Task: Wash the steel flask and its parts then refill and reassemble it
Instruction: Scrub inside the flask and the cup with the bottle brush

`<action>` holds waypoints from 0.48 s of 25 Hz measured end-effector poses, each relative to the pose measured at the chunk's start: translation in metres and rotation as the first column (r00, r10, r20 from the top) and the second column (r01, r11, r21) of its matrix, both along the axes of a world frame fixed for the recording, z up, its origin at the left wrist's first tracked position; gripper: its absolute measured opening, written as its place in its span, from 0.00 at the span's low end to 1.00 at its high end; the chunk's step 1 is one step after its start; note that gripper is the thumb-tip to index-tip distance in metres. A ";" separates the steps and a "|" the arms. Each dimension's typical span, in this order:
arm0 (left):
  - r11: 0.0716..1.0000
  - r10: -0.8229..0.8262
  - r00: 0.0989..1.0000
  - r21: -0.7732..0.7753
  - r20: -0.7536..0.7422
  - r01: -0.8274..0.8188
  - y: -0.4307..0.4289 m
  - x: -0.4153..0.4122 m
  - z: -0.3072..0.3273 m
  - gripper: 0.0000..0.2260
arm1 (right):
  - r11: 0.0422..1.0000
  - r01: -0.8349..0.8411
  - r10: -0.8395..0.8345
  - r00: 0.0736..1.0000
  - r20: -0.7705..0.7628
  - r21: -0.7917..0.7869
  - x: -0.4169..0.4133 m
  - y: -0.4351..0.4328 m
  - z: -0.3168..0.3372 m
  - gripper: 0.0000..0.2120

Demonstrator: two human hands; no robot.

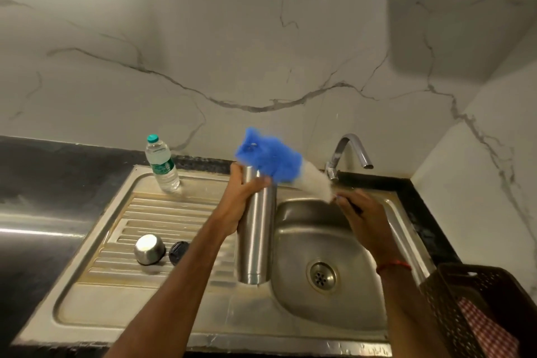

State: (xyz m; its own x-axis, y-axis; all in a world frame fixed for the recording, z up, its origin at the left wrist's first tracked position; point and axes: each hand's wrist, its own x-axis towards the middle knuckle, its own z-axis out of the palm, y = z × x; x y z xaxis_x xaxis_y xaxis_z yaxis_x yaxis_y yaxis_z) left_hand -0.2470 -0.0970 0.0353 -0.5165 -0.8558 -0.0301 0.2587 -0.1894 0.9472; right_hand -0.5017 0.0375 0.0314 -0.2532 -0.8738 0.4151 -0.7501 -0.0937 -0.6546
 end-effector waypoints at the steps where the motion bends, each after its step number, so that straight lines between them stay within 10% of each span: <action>1: 1.000 -0.020 0.999 -0.021 0.032 0.020 0.001 -0.006 -0.001 0.40 | 1.000 -0.020 0.019 0.999 -0.044 -0.019 0.010 -0.012 0.012 0.11; 12: 0.998 0.048 0.993 -0.055 0.104 -0.043 0.008 -0.006 0.024 0.26 | 0.998 -0.045 0.041 0.994 -0.105 -0.032 0.007 -0.016 0.030 0.14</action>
